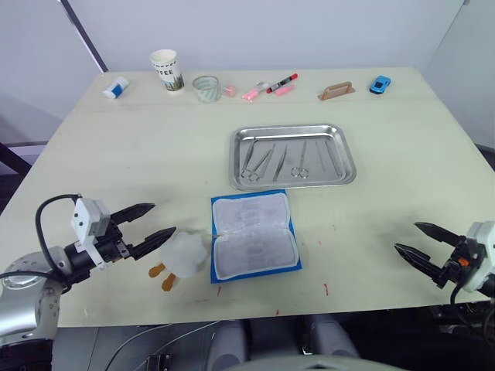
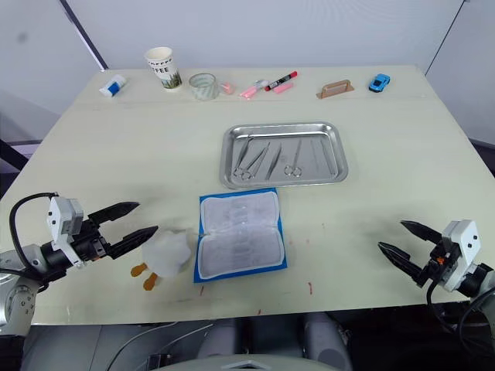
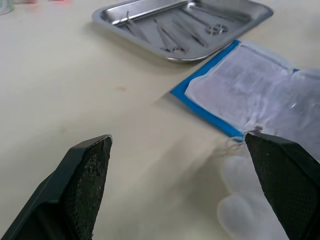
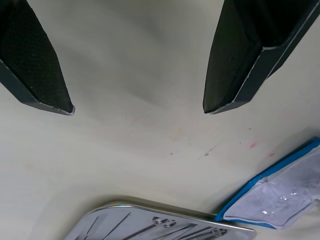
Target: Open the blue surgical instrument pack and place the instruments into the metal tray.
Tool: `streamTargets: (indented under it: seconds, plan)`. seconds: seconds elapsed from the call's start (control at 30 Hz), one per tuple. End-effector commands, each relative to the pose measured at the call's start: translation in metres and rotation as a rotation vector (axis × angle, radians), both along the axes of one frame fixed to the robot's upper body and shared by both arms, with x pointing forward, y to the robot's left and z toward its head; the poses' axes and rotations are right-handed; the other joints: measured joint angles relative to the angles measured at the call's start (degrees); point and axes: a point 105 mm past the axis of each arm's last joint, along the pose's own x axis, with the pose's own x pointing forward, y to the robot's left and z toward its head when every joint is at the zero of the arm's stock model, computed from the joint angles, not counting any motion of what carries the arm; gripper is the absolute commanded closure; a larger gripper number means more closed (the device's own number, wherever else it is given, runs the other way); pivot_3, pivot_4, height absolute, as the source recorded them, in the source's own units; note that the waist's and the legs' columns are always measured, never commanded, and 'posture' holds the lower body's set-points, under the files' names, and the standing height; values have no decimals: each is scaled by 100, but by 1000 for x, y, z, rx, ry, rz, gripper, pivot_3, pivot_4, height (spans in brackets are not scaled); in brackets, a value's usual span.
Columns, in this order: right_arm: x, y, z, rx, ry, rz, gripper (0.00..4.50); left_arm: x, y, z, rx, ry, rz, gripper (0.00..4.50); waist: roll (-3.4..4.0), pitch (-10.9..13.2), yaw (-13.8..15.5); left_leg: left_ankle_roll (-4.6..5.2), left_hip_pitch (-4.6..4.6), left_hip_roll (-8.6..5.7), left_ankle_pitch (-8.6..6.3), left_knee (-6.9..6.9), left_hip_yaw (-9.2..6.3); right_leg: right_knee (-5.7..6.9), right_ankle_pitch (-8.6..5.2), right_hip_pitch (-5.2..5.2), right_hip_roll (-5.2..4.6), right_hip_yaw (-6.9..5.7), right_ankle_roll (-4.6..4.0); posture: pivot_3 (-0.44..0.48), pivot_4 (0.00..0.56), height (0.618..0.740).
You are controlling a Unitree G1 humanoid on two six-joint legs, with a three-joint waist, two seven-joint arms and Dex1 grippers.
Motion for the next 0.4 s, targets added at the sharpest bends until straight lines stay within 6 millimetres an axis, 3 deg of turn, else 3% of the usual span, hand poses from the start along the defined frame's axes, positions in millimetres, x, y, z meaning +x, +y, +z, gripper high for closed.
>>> streamTargets:
  seconds: [0.03,0.27,0.4]
  plan:
    - [1,2,10,-12,-55,13,17,-8,12,7,48,-13,3,0,0,0,-7,0,0,0,0,0,0,0,0,0,0,1,0,0,150,740]
    - [2,0,10,-34,-72,10,17,-24,35,-8,99,29,49,0,0,1,-4,0,1,0,0,1,1,0,0,0,-1,0,0,0,150,740]
    - [0,-1,8,-42,-69,14,17,-28,37,-12,114,26,42,0,-1,1,0,0,0,0,0,1,2,0,0,0,-2,0,0,0,150,740]
